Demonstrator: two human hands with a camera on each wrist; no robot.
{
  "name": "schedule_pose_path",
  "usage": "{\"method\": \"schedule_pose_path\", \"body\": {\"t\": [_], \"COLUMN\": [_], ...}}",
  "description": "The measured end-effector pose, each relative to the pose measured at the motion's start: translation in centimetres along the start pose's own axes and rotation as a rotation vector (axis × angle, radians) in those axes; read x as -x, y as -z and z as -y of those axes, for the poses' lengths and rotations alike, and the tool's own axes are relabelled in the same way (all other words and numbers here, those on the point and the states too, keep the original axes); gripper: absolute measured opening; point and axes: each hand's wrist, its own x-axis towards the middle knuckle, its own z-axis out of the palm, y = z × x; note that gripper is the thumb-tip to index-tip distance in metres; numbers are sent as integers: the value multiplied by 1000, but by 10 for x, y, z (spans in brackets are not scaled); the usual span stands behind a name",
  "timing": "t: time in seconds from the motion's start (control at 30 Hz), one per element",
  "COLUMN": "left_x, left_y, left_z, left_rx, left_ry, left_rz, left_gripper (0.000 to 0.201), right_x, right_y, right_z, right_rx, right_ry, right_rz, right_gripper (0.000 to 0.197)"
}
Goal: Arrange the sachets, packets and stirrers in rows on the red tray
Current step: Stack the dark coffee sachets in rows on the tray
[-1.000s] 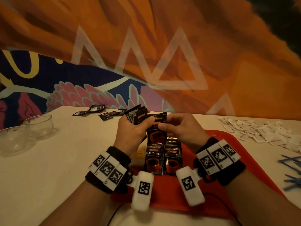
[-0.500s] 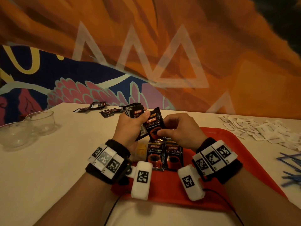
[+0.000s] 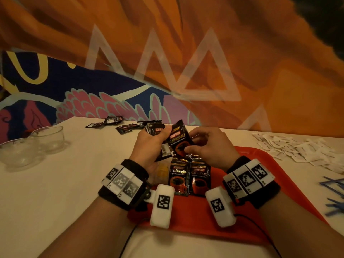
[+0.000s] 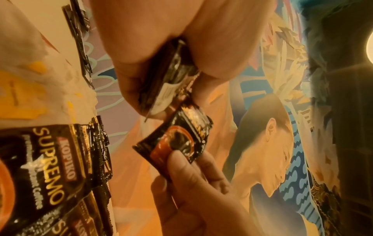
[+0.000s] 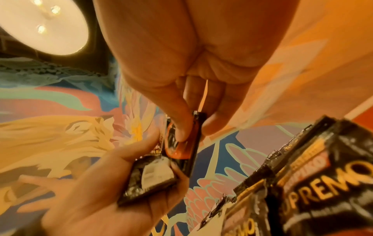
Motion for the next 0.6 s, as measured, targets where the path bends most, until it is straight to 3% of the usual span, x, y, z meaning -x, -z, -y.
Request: {"method": "schedule_pose_path", "body": {"t": [0.17,0.6], "left_x": [1,0], "left_y": [2,0], "left_z": [0,0], "left_rx": [30,125], "left_ry": [17,59], "left_rz": [99,13], "left_gripper": [10,11], "right_x": [-1,-3], "right_y": [3,-2], "right_z": [-1,-5], "right_rx": [-55,14], "right_ry": [11,38], "right_rz": [21,-7], "right_gripper": [20,20]}}
